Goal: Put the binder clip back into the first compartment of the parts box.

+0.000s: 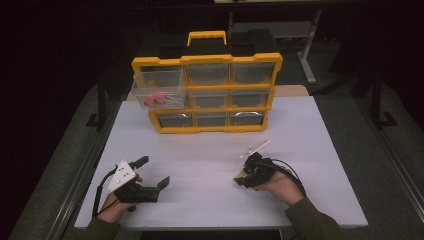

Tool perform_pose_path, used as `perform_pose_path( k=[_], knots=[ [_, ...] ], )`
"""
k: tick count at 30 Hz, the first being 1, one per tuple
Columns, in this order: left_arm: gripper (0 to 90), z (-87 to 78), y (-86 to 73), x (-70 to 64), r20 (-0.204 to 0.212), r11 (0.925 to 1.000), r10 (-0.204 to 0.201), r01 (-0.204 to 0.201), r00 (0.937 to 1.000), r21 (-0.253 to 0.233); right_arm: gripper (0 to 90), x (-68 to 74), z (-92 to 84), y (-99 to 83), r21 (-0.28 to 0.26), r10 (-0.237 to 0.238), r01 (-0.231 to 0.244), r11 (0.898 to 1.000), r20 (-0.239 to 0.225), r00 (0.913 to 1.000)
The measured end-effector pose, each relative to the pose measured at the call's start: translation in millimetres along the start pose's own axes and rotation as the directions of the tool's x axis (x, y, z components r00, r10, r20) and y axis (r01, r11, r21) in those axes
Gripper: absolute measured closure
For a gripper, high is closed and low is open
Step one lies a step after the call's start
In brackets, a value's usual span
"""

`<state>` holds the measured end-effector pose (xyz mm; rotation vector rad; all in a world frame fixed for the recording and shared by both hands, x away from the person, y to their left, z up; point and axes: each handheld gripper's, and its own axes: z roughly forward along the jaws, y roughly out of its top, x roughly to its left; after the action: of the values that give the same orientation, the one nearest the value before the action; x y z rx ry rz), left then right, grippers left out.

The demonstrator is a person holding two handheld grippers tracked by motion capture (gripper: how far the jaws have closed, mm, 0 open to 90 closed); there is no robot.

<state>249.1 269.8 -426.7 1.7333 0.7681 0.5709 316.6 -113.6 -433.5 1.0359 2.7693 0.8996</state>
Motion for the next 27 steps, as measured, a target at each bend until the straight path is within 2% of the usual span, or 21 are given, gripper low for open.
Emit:
perform_pose_path(
  k=[8,27],
  knots=[
    [0.0,0.4,-0.1,-0.5,0.000,1.0000,-0.002,0.002,1.0000,-0.002,48.9,1.0,-5.9,5.8,-0.021,-0.011,0.010,1.000,-0.021,0.9997],
    [0.0,0.6,-0.6,0.1,-0.002,1.0000,0.000,0.000,1.0000,0.000,48.9,-0.2,-34.7,36.8,-0.118,-0.029,0.025,0.993,-0.028,0.9992]
  ],
)
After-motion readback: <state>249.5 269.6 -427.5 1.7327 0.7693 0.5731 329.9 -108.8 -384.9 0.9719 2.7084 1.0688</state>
